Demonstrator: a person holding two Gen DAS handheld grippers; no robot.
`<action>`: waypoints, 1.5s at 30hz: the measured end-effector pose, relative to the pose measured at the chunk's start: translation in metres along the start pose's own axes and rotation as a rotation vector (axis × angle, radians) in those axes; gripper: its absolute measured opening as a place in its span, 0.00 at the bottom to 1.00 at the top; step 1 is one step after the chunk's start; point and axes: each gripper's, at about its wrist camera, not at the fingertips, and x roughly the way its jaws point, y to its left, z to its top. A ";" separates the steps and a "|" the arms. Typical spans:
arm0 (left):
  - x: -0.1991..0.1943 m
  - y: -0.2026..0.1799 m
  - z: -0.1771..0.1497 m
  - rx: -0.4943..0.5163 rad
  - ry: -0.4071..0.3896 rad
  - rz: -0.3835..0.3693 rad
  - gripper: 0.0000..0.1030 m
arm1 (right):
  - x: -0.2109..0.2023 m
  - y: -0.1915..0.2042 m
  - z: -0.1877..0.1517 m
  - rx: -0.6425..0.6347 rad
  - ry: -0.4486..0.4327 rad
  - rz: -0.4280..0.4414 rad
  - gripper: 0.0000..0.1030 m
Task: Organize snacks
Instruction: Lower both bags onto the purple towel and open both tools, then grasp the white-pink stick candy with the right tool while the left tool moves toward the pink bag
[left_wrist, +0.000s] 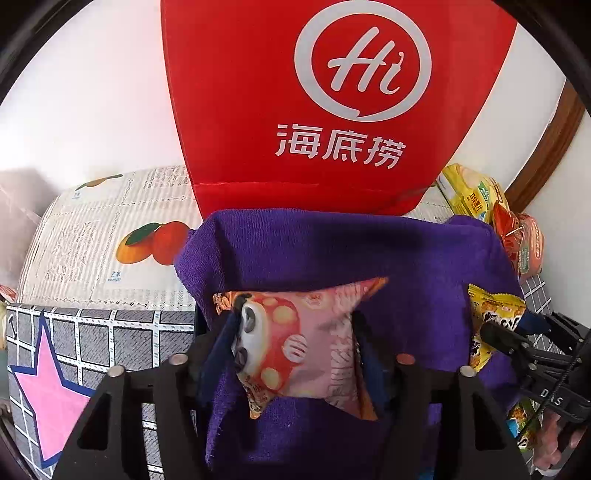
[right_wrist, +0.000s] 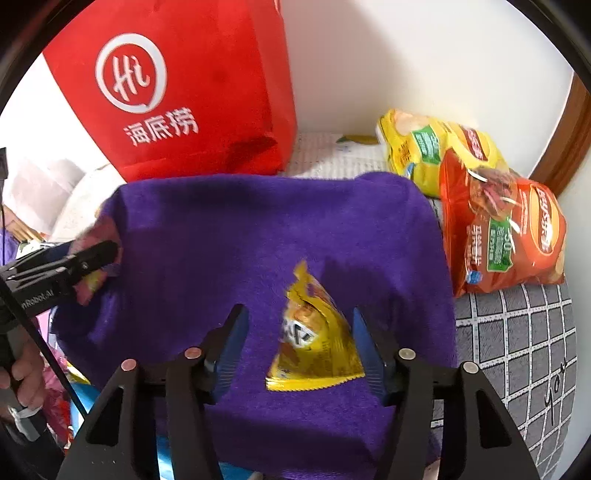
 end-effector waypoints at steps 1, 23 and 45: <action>-0.002 0.000 0.000 0.000 -0.009 -0.002 0.68 | -0.003 0.001 0.000 -0.001 -0.012 -0.004 0.61; -0.111 0.006 -0.021 -0.002 -0.167 -0.111 0.73 | -0.118 -0.029 -0.091 0.070 -0.187 -0.083 0.62; -0.132 0.053 -0.090 -0.086 -0.117 -0.029 0.72 | -0.051 -0.065 -0.160 0.218 -0.086 -0.117 0.46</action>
